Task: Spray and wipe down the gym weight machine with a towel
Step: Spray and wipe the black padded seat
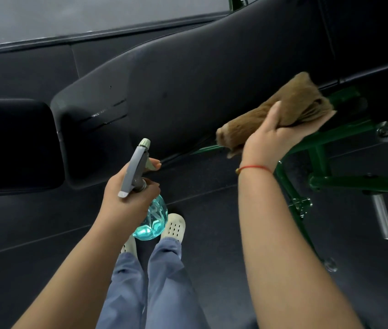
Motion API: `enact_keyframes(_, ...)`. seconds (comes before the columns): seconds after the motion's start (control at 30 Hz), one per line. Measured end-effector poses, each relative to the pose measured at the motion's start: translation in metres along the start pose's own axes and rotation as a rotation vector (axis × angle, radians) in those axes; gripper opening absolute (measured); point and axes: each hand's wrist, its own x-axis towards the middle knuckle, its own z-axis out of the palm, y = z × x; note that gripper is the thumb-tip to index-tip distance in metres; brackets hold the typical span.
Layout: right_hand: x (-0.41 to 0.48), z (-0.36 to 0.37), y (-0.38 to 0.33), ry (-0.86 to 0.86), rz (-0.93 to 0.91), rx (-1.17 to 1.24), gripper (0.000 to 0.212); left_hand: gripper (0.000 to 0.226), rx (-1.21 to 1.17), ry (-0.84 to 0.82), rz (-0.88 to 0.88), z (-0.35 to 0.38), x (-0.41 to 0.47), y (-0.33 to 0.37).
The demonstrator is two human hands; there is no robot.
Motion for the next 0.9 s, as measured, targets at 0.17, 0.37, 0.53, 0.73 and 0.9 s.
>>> enact_keyframes(0.17, -0.003, 0.015, 0.0, 0.087, 0.0, 0.006, 0.077, 0.042, -0.005, -0.011, 0.009, -0.002, 0.009, -0.001)
enact_keyframes(0.37, -0.072, 0.036, 0.013, 0.03, 0.047, -0.096, 0.08, 0.042, 0.041, -0.031, 0.01, -0.03, 0.014, -0.011)
enact_keyframes(0.53, -0.138, 0.051, 0.026, -0.05, 0.164, -0.16, 0.085, 0.043, 0.072, -0.007, -0.009, -0.067, 0.02, -0.021)
enact_keyframes(0.73, -0.206, 0.072, 0.035, -0.094, 0.57, -0.204, 0.084, 0.041, 0.092, -0.048, -0.038, -0.12, 0.042, -0.034)
enact_keyframes(0.9, -0.254, 0.1, 0.016, -0.097, 0.769, -0.313, 0.083, 0.043, 0.196, -0.117, -0.005, -0.167, 0.063, -0.036)
